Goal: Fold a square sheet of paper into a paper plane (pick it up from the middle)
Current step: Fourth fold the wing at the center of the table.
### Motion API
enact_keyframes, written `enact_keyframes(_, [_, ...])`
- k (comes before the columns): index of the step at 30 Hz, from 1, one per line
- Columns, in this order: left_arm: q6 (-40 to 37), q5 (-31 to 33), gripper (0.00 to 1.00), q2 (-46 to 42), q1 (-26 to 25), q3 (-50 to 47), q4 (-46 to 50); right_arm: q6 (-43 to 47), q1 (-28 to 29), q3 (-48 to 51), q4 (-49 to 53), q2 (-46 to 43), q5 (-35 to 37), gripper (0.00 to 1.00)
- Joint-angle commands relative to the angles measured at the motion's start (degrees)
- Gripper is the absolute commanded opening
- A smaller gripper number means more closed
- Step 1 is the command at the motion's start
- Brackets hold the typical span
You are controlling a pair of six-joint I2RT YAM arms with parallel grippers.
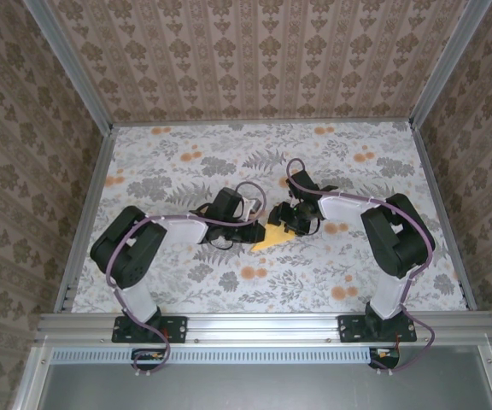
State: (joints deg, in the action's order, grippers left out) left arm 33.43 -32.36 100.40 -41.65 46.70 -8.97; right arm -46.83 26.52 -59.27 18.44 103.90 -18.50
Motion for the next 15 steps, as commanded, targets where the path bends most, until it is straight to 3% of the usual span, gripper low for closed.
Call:
enact_keyframes(1, [-0.38, 1.32, 0.1, 1.23, -0.18, 1.89, 1.98, -0.24, -0.68, 2.2, 5.65, 3.9, 5.15, 0.59])
enact_keyframes(10, [-0.2, 3.0, 0.09, 1.99, 0.19, 2.26, 3.04, 0.61, -0.86, 2.73, 5.33, 3.07, 5.48, 0.63])
enact_keyframes(15, [-0.01, 2.87, 0.09, 2.25, 0.16, 2.26, 3.0, 0.43, -0.86, 2.02, 7.17, 4.08, 6.52, 0.59])
